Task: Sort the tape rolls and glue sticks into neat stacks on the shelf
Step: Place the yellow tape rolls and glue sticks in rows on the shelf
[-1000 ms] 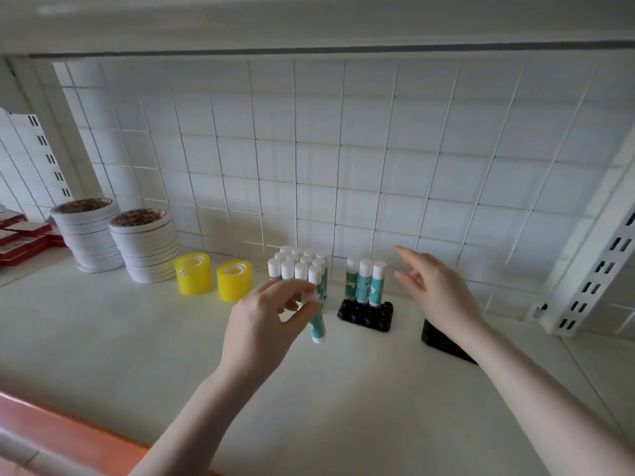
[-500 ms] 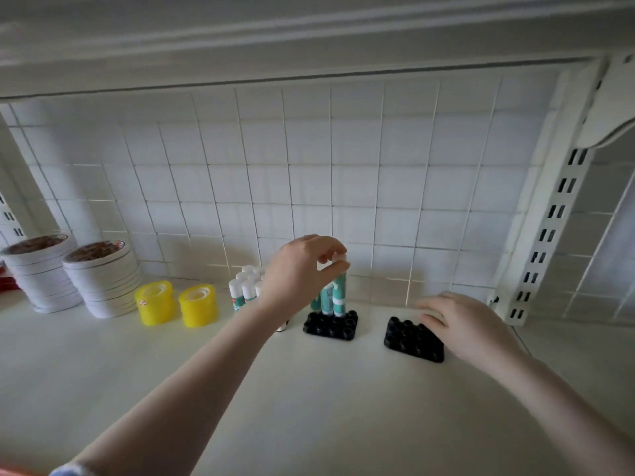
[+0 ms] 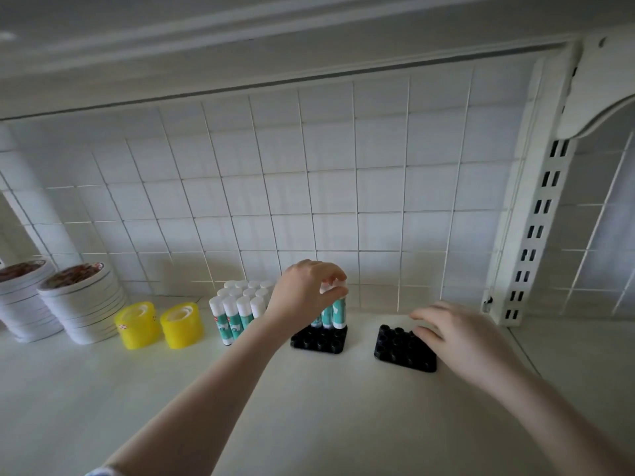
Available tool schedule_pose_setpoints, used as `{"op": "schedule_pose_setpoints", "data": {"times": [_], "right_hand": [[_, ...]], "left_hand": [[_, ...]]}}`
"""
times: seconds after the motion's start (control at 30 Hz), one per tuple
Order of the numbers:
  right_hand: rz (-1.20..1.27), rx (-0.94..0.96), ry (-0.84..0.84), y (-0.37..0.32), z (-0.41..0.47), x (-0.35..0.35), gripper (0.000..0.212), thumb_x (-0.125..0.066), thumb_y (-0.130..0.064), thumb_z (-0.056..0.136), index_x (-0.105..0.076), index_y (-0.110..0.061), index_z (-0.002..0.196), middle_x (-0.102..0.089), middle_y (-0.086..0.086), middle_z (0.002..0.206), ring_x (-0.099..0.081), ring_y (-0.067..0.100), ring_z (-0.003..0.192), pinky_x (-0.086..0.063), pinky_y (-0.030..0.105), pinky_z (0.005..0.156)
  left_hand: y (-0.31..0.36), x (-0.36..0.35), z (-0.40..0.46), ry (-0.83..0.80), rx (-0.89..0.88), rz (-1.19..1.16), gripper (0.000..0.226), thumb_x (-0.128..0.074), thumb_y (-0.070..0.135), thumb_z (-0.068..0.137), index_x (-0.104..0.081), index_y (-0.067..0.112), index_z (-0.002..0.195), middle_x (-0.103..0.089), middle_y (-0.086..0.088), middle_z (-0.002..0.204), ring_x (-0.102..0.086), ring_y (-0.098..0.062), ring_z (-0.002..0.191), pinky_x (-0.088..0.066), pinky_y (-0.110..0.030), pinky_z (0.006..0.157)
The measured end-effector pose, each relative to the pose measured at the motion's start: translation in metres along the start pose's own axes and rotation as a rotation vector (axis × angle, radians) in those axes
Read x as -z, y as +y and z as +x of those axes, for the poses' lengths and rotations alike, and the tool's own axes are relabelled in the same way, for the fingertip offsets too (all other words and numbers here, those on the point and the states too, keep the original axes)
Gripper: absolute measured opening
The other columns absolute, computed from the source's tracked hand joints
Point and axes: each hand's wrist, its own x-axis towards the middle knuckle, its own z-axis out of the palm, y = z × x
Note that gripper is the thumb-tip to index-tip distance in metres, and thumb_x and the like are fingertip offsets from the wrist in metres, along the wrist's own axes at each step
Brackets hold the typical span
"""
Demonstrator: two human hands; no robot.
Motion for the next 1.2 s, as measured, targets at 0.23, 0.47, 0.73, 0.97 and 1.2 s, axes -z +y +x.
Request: {"op": "schedule_pose_setpoints", "data": {"times": [0.23,0.47,0.73,0.97,1.2], "right_hand": [[-0.031,-0.008,-0.027,0.003,0.000,0.000,0.032,-0.046,-0.036,0.096,-0.057,-0.029,0.126,-0.058,-0.013,0.121,-0.054,0.010,0.110,-0.041,0.024,0.085],[-0.060,0.000,-0.044,0.005,0.000,-0.002,0.034,-0.044,-0.039,0.097,-0.055,-0.030,0.128,-0.057,-0.014,0.122,-0.054,0.009,0.111,-0.038,0.022,0.083],[-0.070,0.001,-0.059,0.005,0.000,0.000,0.035,-0.043,-0.039,0.097,-0.054,-0.031,0.129,-0.055,-0.015,0.125,-0.053,0.008,0.113,-0.039,0.022,0.088],[-0.077,-0.007,-0.078,0.003,-0.001,0.000,0.034,-0.043,-0.040,0.097,-0.053,-0.032,0.129,-0.055,-0.015,0.125,-0.053,0.009,0.113,-0.039,0.024,0.088],[-0.055,-0.015,-0.068,0.005,-0.003,0.002,0.034,-0.045,-0.038,0.097,-0.054,-0.031,0.128,-0.056,-0.014,0.124,-0.055,0.011,0.109,-0.041,0.024,0.086]], "left_hand": [[-0.002,-0.002,0.002,0.001,0.012,-0.028,0.016,-0.068,0.029,0.083,-0.069,0.022,0.097,-0.065,0.011,0.085,-0.049,-0.007,0.085,-0.031,-0.007,0.068],[-0.004,-0.007,0.002,0.051,0.002,-0.037,0.016,-0.070,0.029,0.082,-0.071,0.020,0.094,-0.066,0.010,0.083,-0.050,-0.008,0.083,-0.034,-0.012,0.067],[-0.006,-0.011,0.004,0.066,-0.050,-0.008,0.019,-0.072,0.030,0.079,-0.074,0.015,0.091,-0.071,0.003,0.087,-0.056,-0.016,0.091,-0.043,-0.029,0.078],[-0.009,-0.016,-0.002,0.105,-0.083,0.039,0.017,-0.074,0.025,0.078,-0.073,0.011,0.087,-0.071,-0.001,0.088,-0.059,-0.023,0.090,-0.043,-0.032,0.074],[-0.007,-0.018,-0.002,0.123,-0.114,0.106,0.015,-0.071,0.026,0.080,-0.072,0.013,0.087,-0.071,0.001,0.084,-0.061,-0.023,0.080,-0.043,-0.031,0.071]]}}
